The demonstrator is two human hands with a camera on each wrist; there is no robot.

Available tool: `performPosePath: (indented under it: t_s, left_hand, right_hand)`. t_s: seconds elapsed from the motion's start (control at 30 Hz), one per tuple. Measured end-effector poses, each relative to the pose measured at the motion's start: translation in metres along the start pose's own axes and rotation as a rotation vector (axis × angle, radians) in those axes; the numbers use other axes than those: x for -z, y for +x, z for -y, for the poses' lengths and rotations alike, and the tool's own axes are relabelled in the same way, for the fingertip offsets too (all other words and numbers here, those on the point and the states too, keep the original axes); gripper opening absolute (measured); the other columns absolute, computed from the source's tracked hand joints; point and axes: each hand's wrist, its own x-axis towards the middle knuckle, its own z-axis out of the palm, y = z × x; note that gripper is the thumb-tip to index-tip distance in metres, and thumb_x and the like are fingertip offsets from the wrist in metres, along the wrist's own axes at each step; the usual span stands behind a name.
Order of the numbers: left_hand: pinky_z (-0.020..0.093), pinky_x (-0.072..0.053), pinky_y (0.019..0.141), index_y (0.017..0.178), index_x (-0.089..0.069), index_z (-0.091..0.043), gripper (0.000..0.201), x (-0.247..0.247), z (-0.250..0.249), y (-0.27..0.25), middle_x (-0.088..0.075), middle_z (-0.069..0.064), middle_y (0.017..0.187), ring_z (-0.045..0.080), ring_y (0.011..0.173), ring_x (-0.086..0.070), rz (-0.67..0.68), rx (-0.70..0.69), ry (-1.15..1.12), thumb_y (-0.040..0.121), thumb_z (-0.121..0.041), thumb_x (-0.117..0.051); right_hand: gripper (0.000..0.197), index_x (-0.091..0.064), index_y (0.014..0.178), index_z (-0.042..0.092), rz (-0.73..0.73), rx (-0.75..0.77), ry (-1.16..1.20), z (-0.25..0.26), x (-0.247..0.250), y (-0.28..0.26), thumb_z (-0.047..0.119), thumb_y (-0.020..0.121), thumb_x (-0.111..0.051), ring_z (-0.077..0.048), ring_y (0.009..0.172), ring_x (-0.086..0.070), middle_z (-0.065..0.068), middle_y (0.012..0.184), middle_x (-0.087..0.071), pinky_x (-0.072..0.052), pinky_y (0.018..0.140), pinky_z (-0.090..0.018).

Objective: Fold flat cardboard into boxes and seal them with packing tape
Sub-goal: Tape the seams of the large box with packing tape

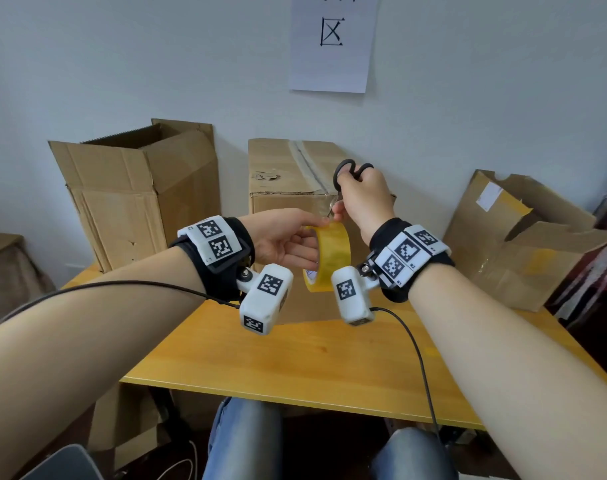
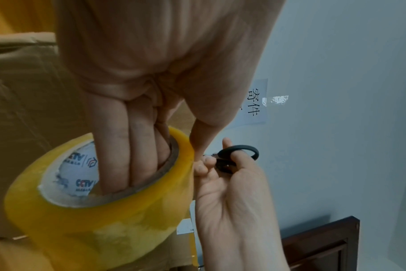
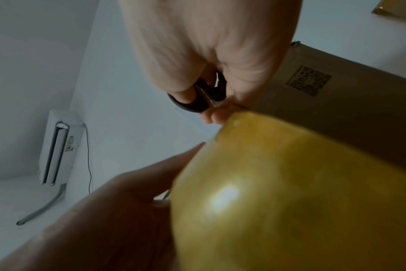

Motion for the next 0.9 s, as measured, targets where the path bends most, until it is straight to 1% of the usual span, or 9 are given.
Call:
performPosePath:
  t_s: [0.1, 0.17, 0.27, 0.37, 0.47, 0.63, 0.7, 0.8, 0.9]
  left_hand:
    - [0.038, -0.062, 0.077, 0.098, -0.066, -0.005, 0.025, 0.002, 0.0, 0.001, -0.076, 0.011, 0.085, 0.025, 0.077, -0.076, -0.016, -0.005, 0.002, 0.096, -0.03, -0.066]
    - [0.038, -0.061, 0.079, 0.1, -0.066, -0.006, 0.026, 0.002, 0.002, 0.001, -0.076, 0.011, 0.087, 0.025, 0.08, -0.075, -0.02, -0.003, 0.021, 0.096, -0.031, -0.066]
    - [0.037, -0.062, 0.077, 0.103, -0.067, -0.005, 0.026, -0.001, 0.006, -0.001, -0.076, 0.012, 0.089, 0.025, 0.08, -0.076, 0.006, 0.015, 0.039, 0.097, -0.03, -0.065]
    - [0.038, -0.063, 0.076, 0.106, -0.066, -0.005, 0.027, -0.004, 0.01, 0.0, -0.076, 0.012, 0.091, 0.026, 0.081, -0.076, 0.022, 0.028, 0.043, 0.097, -0.03, -0.065]
    - [0.038, -0.063, 0.076, 0.108, -0.066, -0.004, 0.029, -0.003, 0.012, 0.003, -0.076, 0.013, 0.092, 0.026, 0.081, -0.076, 0.019, 0.028, 0.046, 0.096, -0.031, -0.065]
    - [0.037, -0.063, 0.075, 0.111, -0.066, -0.005, 0.029, -0.001, 0.014, 0.006, -0.077, 0.012, 0.091, 0.025, 0.08, -0.076, 0.021, 0.036, 0.051, 0.096, -0.03, -0.065]
    - [0.037, -0.063, 0.076, 0.114, -0.065, -0.005, 0.031, -0.003, 0.015, 0.009, -0.076, 0.011, 0.094, 0.025, 0.082, -0.076, 0.025, 0.034, 0.061, 0.097, -0.031, -0.065]
    - [0.036, -0.063, 0.077, 0.114, -0.066, -0.006, 0.03, -0.006, 0.016, 0.013, -0.076, 0.01, 0.092, 0.024, 0.082, -0.076, 0.036, 0.028, 0.068, 0.097, -0.031, -0.064]
    - [0.034, -0.063, 0.075, 0.108, -0.067, -0.008, 0.026, -0.015, 0.019, 0.022, -0.076, 0.007, 0.088, 0.022, 0.078, -0.075, 0.056, 0.027, 0.078, 0.097, -0.031, -0.063]
  right_hand:
    - [0.036, -0.06, 0.114, -0.003, 0.004, 0.002, -0.042, 0.0, 0.001, 0.004, 0.026, 0.104, -0.041, -0.019, 0.046, -0.056, -0.005, 0.06, -0.056, -0.052, 0.054, -0.034]
    - [0.037, -0.06, 0.116, -0.003, 0.002, -0.001, -0.031, -0.002, 0.001, 0.005, 0.026, 0.104, -0.041, -0.02, 0.048, -0.056, -0.004, 0.057, -0.055, -0.053, 0.056, -0.036]
    - [0.038, -0.061, 0.114, -0.004, -0.01, -0.003, -0.006, -0.005, 0.002, 0.004, 0.027, 0.104, -0.042, -0.023, 0.047, -0.056, -0.003, 0.05, -0.054, -0.052, 0.057, -0.037]
    - [0.039, -0.06, 0.114, -0.006, -0.025, -0.02, 0.024, -0.008, 0.006, 0.004, 0.026, 0.103, -0.041, -0.016, 0.038, -0.051, -0.005, 0.053, -0.053, -0.049, 0.054, -0.033]
    - [0.037, -0.06, 0.114, -0.004, -0.042, -0.031, 0.063, -0.013, 0.009, 0.004, 0.027, 0.103, -0.041, -0.016, 0.038, -0.05, -0.004, 0.052, -0.054, -0.049, 0.056, -0.033]
    - [0.02, -0.056, 0.091, 0.008, -0.018, -0.038, 0.149, -0.019, 0.014, 0.001, 0.026, 0.099, -0.054, -0.018, 0.043, -0.051, -0.005, 0.065, -0.051, -0.048, 0.052, -0.033]
    - [0.02, -0.059, 0.091, 0.007, -0.006, -0.03, 0.16, -0.023, 0.017, 0.0, 0.026, 0.096, -0.057, -0.02, 0.043, -0.05, -0.007, 0.065, -0.053, -0.047, 0.05, -0.032]
    - [0.021, -0.055, 0.09, 0.007, -0.092, -0.024, 0.201, -0.03, 0.025, 0.0, 0.026, 0.096, -0.058, -0.022, 0.041, -0.046, -0.003, 0.055, -0.045, -0.043, 0.05, -0.032]
    - [0.03, -0.057, 0.092, -0.004, -0.173, -0.034, 0.243, -0.043, 0.042, 0.0, 0.026, 0.097, -0.057, -0.021, 0.04, -0.041, -0.005, 0.053, -0.039, -0.038, 0.045, -0.031]
